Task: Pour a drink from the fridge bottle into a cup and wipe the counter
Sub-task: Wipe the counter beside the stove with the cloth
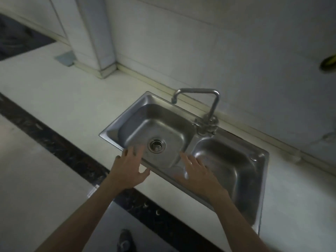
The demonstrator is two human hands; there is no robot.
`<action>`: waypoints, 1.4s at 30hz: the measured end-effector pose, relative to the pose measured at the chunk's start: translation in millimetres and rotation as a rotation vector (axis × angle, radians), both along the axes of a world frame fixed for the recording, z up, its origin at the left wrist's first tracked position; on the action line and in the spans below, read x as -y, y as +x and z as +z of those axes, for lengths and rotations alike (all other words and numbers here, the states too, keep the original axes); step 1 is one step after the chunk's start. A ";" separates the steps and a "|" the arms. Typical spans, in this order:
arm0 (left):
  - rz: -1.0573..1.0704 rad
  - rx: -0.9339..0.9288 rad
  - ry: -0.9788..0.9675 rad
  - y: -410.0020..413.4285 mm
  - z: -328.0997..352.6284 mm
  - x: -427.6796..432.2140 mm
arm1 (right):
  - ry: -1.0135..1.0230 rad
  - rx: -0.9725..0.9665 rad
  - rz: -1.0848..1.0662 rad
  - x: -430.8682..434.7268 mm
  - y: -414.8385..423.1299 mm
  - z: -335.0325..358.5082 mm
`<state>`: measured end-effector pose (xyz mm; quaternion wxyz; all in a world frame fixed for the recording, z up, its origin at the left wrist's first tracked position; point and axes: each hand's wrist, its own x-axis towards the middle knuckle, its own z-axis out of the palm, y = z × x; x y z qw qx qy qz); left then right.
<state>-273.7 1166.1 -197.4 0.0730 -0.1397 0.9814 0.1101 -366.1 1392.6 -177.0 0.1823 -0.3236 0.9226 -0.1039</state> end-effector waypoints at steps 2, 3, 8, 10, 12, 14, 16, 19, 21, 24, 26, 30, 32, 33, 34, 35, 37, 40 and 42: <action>0.037 0.000 -0.009 13.6 -3.4 23.2 | 0.017 -0.012 0.047 29.0 5.2 0.7; 0.047 -0.005 -0.019 17.6 -4.0 32.1 | 0.015 0.000 0.055 39.0 5.8 -0.3; 0.124 0.014 -0.005 51.9 2.5 90.3 | 0.019 0.067 0.137 106.0 21.9 2.4; 0.151 0.008 -0.005 65.1 6.1 115.3 | 0.032 0.054 0.157 133.8 28.0 4.1; 0.182 -0.006 -0.009 77.4 7.2 140.0 | 0.026 0.037 0.173 160.0 33.2 4.2; 0.212 -0.011 -0.020 89.4 6.7 162.5 | 0.019 0.013 0.211 184.7 39.0 5.1; 0.243 -0.020 -0.015 101.5 9.0 181.9 | 0.023 0.008 0.250 208.9 45.6 9.8; 0.297 -0.012 -0.040 121.5 13.4 207.9 | 0.013 -0.005 0.321 243.9 54.5 13.2; 0.332 0.004 -0.058 135.2 13.9 224.1 | -0.006 -0.010 0.369 267.9 58.2 10.1; 0.410 0.018 -0.073 156.4 11.3 248.0 | 0.011 0.009 0.431 304.5 64.0 5.6; 0.467 0.033 -0.074 171.3 11.2 262.2 | 0.032 0.000 0.487 330.4 67.8 4.0; 0.570 0.059 -0.062 196.4 12.1 291.1 | 0.022 -0.069 0.599 388.4 75.7 0.8; 0.618 0.077 -0.064 204.8 12.9 307.9 | 0.026 -0.046 0.642 420.2 79.2 -1.6; 0.642 0.082 -0.066 208.2 13.0 316.6 | 0.026 -0.030 0.666 436.2 80.8 -2.6; 0.665 0.082 -0.075 211.1 12.7 325.7 | 0.019 -0.017 0.692 452.2 81.9 -4.1; 0.689 0.085 -0.088 212.8 12.5 335.7 | 0.010 -0.005 0.716 468.8 82.0 -5.7; 0.737 0.095 -0.093 212.4 14.7 358.0 | -0.003 0.016 0.748 502.5 79.3 -6.3; 0.784 0.102 -0.089 205.3 18.5 394.8 | -0.020 0.037 0.779 551.6 70.2 -7.0; 0.804 0.118 -0.090 199.5 21.5 420.6 | -0.023 0.062 0.790 581.3 62.3 -6.5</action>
